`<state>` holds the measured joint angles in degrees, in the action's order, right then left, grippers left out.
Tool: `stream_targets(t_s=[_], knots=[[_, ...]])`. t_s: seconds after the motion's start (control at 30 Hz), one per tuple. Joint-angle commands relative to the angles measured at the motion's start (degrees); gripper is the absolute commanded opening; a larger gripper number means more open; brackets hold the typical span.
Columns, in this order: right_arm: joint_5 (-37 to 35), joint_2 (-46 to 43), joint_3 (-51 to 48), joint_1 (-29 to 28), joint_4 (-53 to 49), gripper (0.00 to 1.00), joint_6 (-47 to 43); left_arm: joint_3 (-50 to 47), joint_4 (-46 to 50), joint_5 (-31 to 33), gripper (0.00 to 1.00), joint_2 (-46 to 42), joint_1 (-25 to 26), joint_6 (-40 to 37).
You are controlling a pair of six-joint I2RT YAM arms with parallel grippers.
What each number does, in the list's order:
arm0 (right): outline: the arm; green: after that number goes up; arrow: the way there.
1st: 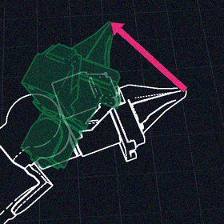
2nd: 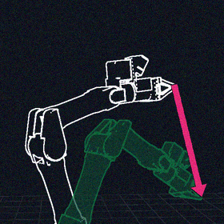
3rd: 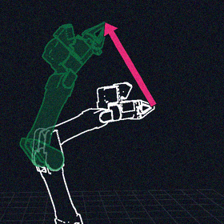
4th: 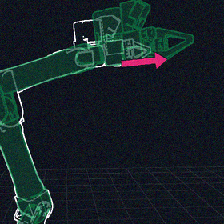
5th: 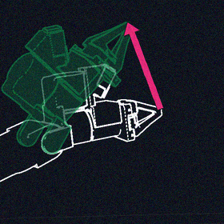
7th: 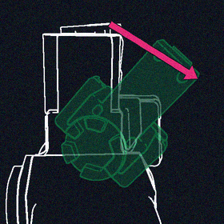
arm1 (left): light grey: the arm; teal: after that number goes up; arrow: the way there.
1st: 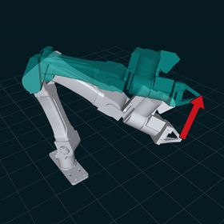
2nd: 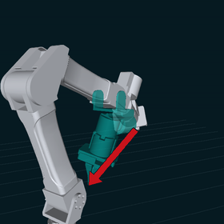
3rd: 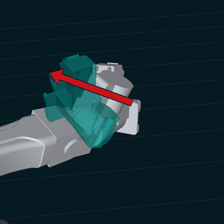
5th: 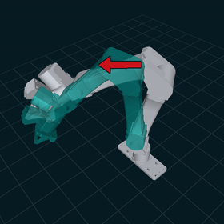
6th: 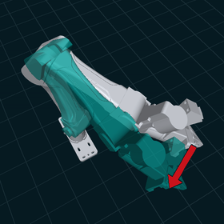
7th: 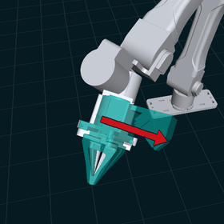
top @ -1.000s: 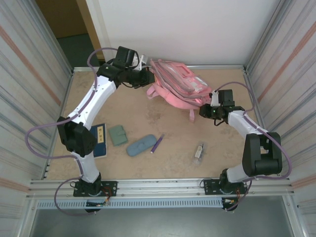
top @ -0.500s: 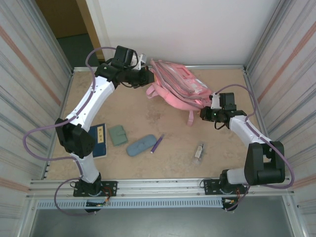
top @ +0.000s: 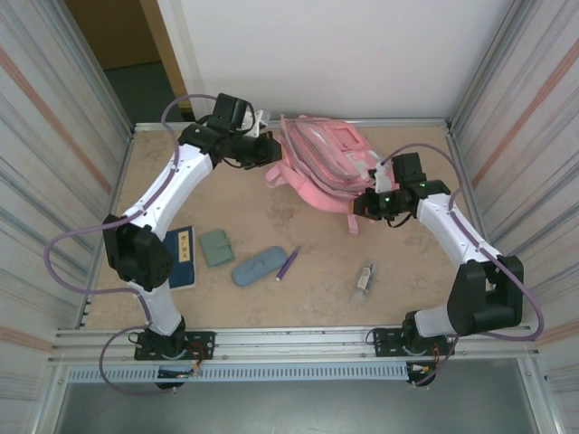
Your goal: Pack the student bag
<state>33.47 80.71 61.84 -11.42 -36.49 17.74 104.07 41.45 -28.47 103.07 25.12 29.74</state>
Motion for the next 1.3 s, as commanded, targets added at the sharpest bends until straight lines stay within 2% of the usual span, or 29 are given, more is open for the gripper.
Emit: stream_targets(t_s=[0.0,0.13,0.33,0.43,0.7,0.73,0.83,0.93,1.03,1.17,1.27], knots=[[6.9,1.9,4.4,-4.5,0.7,0.05,4.7,-0.9,-6.5,-1.6,0.00,-1.8,1.6,-1.8],[8.1,5.3,7.6,-9.5,7.7,0.06,10.5,-7.6,-13.0,3.2,0.00,-2.5,2.5,-1.1],[5.3,11.3,12.2,-15.9,15.7,0.09,16.7,-18.9,-25.3,5.1,0.00,-1.1,3.9,3.4],[2.7,13.9,13.5,-17.7,18.1,0.10,18.3,-22.2,-28.5,6.7,0.00,0.5,4.8,4.5],[-5.9,20.6,11.5,-19.9,24.2,0.11,22.2,-29.1,-36.1,6.1,0.00,3.4,6.5,8.0],[-7.1,21.0,10.7,-20.0,24.6,0.12,22.2,-30.0,-36.1,6.1,0.01,3.2,6.0,7.9],[-8.4,21.7,8.2,-20.1,24.9,0.13,21.9,-33.3,-36.4,4.8,0.15,1.4,3.9,7.5],[-8.6,21.9,6.0,-20.2,24.8,0.15,21.6,-37.6,-37.8,0.9,0.26,-2.1,1.0,7.4],[-9.1,21.5,4.1,-20.6,25.1,0.19,21.4,-40.4,-36.2,-1.8,0.28,-6.0,-1.1,6.1],[-9.0,21.4,3.5,-21.2,24.8,0.28,20.9,-42.4,-34.2,-4.9,0.31,-10.4,-0.1,1.9],[-8.2,20.0,3.4,-21.1,24.3,0.31,20.0,-42.8,-32.6,-6.6,0.35,-11.7,0.8,-1.1]])
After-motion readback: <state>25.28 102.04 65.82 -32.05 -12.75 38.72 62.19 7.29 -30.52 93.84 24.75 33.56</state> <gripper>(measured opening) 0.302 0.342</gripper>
